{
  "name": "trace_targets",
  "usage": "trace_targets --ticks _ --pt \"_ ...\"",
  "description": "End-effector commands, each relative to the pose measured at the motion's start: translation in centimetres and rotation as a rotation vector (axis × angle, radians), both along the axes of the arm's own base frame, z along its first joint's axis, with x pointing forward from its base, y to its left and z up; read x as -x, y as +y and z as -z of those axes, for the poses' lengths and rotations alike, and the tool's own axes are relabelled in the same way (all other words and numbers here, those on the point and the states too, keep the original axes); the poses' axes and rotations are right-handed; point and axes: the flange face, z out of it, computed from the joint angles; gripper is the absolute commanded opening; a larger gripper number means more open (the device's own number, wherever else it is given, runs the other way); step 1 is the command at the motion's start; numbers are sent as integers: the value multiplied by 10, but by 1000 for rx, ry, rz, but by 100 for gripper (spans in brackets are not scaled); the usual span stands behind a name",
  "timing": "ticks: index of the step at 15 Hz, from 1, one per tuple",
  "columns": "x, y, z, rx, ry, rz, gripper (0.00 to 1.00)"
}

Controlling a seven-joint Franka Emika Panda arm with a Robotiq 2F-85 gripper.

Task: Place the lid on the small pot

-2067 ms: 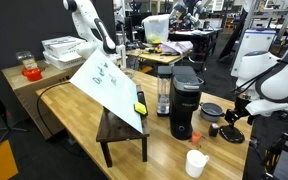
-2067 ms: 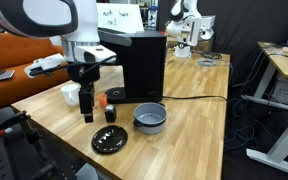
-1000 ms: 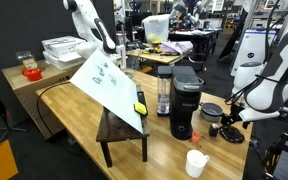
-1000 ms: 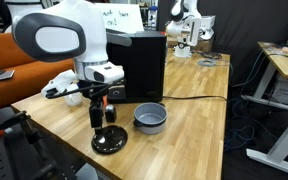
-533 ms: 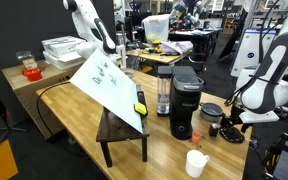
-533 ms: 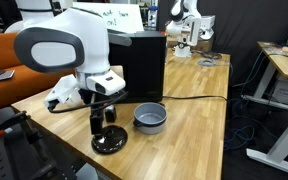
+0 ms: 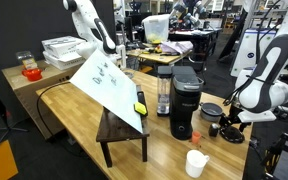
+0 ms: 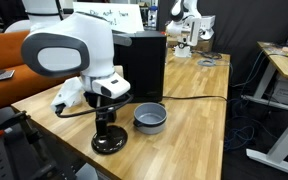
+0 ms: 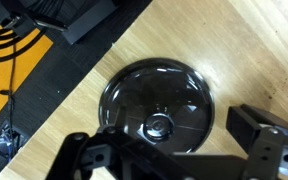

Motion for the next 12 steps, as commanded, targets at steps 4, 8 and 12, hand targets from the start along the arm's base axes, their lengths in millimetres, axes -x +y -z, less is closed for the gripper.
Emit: trace_targets --ticks 4,8,12 --pt "-1 -4 8 -12 0 -9 100" --pt "-3 -7 8 -7 0 -15 100" --pt "-7 -8 6 -6 -7 -20 100"
